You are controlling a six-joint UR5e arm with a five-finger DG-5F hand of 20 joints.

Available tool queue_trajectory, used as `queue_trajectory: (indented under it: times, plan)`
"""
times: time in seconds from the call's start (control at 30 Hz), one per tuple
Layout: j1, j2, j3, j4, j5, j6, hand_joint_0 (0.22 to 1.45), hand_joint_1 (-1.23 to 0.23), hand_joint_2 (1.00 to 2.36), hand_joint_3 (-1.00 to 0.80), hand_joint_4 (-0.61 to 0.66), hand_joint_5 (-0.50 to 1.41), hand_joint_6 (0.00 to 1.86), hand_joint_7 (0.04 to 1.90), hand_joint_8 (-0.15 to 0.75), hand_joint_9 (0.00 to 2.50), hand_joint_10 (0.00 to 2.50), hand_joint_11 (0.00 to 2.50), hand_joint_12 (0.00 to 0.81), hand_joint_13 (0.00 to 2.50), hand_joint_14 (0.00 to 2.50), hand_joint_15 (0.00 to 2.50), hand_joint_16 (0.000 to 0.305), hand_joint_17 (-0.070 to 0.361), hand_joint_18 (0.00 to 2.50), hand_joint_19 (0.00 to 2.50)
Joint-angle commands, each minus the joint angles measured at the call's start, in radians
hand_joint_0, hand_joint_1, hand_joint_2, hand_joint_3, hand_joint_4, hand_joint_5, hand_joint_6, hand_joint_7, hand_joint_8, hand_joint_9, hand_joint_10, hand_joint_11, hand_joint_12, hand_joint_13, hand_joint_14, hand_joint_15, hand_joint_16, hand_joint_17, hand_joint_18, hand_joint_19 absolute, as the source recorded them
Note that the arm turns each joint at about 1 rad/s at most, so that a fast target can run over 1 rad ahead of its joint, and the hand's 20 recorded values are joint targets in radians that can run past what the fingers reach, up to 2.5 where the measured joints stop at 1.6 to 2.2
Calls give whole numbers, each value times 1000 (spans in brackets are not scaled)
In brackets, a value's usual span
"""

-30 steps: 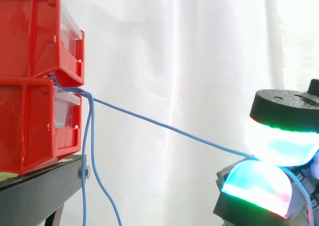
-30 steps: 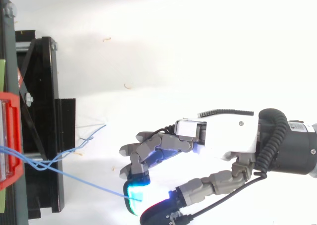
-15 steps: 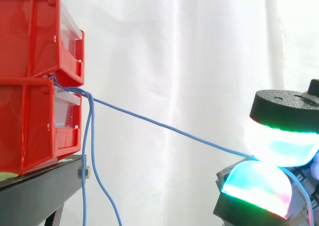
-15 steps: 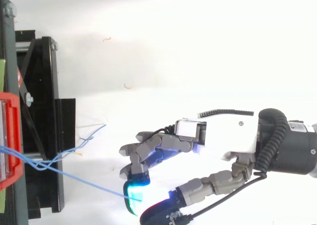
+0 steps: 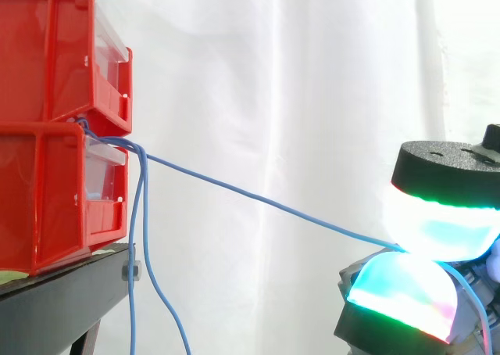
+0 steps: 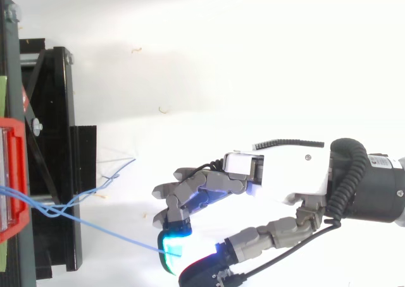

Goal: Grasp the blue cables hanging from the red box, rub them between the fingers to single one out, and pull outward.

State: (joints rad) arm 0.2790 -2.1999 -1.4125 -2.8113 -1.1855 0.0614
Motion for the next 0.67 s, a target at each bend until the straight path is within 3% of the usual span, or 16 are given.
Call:
queue_trajectory:
  times: [0.0,0.63]
  plan:
    - [0,0,0,0,0,0,657,-692,1036,-148,32,-207,886,1161,366,518,0,74,416,237,0,0,53,119,0,25]
    - [0,0,0,0,0,0,658,-692,1036,-148,26,-207,886,1155,365,518,2,67,413,231,0,0,52,118,0,6]
